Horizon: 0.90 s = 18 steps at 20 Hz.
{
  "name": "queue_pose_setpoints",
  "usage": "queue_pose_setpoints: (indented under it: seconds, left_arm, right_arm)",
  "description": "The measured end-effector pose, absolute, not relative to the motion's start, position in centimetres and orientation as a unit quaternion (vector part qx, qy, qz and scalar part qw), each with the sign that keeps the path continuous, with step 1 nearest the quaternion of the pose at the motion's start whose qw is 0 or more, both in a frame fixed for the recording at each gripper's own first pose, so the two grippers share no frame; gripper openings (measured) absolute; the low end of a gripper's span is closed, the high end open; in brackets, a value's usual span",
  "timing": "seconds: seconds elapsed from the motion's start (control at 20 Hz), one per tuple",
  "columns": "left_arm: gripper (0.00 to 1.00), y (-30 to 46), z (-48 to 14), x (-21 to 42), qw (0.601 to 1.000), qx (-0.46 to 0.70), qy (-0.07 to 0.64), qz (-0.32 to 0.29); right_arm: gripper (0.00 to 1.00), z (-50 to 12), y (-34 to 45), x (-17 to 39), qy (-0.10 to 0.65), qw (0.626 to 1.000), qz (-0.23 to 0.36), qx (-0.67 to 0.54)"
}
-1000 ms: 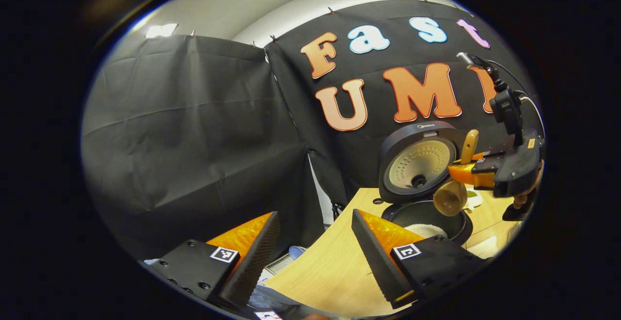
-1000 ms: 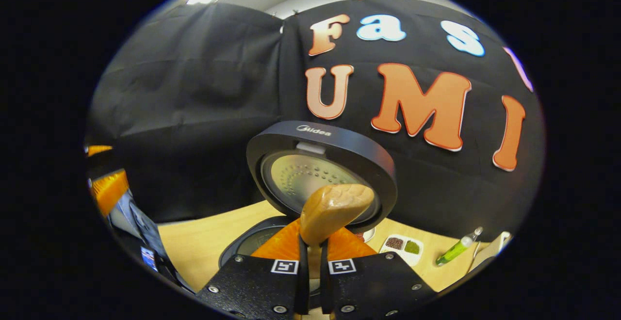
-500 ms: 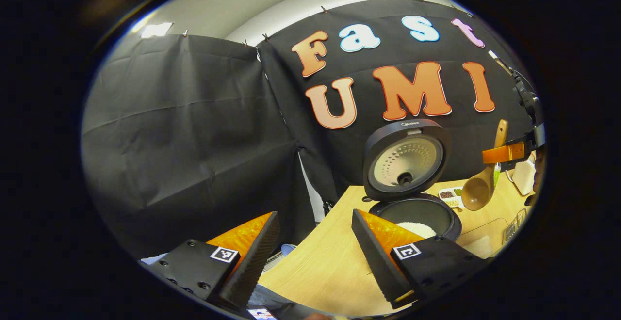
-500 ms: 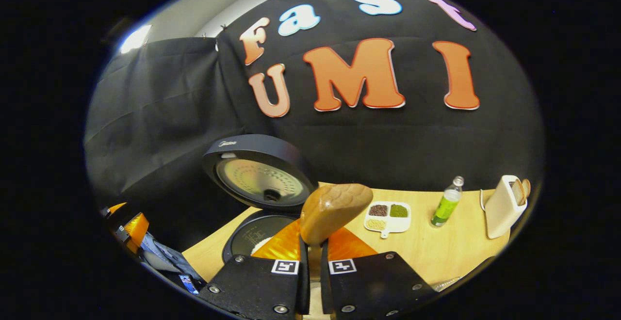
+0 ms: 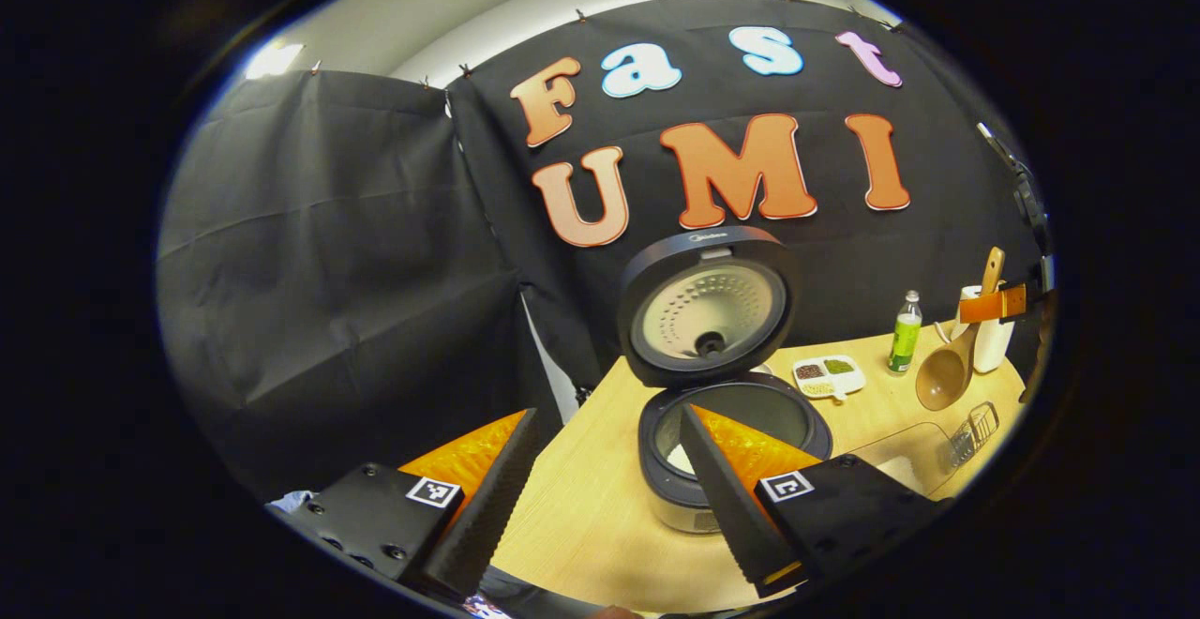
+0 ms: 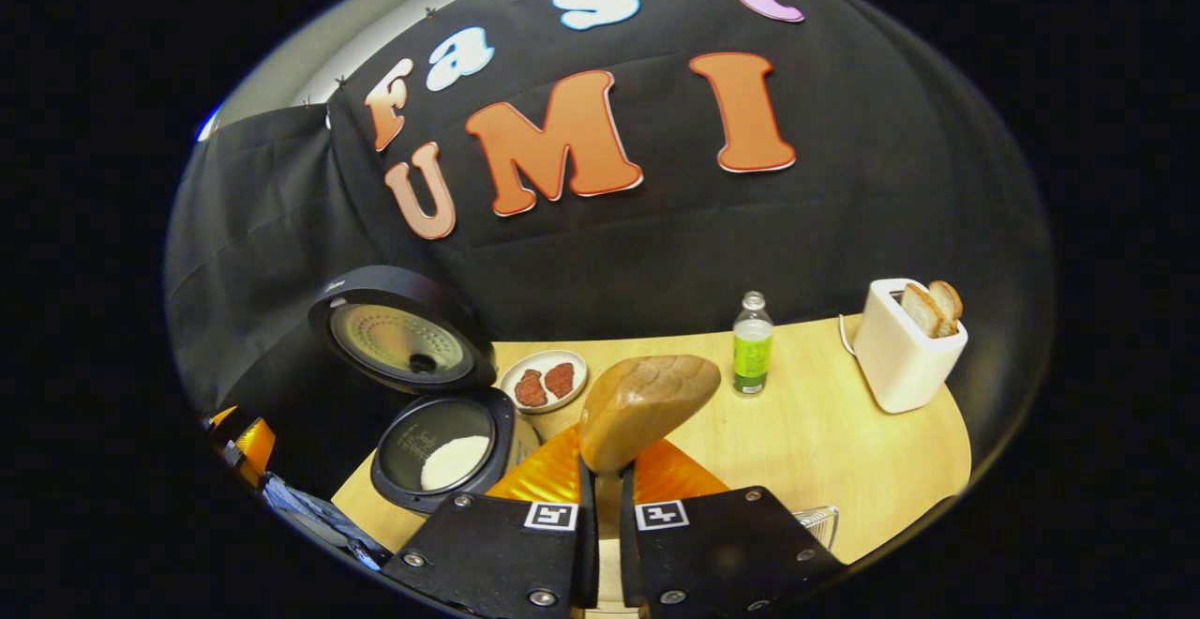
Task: Close the left gripper, press the button to open the rice cooker; take a wooden spoon from the chopstick holder with the right hand, scoop a spoonful of rice and pour it into the rice cooker, then put the wooden spoon back into the chopstick holder.
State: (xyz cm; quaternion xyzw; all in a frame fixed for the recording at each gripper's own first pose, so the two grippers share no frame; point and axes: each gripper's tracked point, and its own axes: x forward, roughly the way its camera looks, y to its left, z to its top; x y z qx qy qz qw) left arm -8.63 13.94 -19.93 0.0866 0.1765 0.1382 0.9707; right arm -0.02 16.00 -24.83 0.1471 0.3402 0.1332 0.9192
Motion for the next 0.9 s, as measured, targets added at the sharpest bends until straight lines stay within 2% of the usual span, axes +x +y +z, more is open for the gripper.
queue_pose_setpoints:
  seconds: [0.55,0.9]
  left_arm:
    - [0.93,8.9,-19.7,-6.5,0.976,0.101,0.175,0.087]
    - [0.93,6.3,-19.3,-5.7,0.976,0.111,0.173,0.068]
  right_arm:
    - [0.08,-29.5,4.3,-3.2,0.374,0.914,0.018,0.157]
    - [0.08,-33.2,0.7,-5.5,0.404,0.901,-0.019,0.155]
